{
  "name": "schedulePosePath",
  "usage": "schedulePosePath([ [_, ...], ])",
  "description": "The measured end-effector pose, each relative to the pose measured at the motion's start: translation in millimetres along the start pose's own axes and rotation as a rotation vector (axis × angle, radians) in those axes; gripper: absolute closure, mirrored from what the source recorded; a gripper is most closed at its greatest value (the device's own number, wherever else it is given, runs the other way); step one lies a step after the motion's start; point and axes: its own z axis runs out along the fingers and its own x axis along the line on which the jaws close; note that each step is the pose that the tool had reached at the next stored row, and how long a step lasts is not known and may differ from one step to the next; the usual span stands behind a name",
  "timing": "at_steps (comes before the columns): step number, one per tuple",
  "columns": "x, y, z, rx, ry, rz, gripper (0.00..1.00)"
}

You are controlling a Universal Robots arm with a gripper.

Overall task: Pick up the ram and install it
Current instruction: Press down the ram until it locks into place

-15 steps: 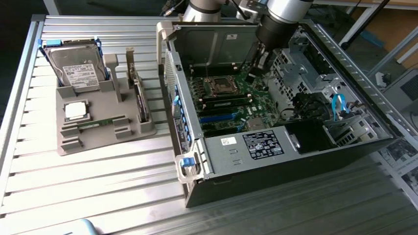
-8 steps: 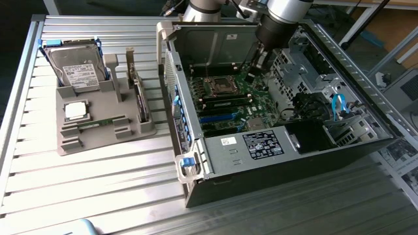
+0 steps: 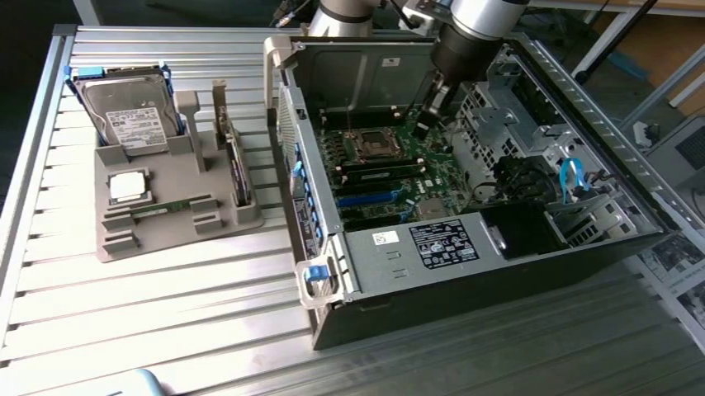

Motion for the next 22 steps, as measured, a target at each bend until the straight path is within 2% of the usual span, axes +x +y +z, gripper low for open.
schedulePosePath([
  [11,0.0,0.0,0.4,-0.0052,-0.0034,0.075,0.89],
  [22,0.0,0.0,0.7,-0.0134,-0.0087,0.192,0.89],
])
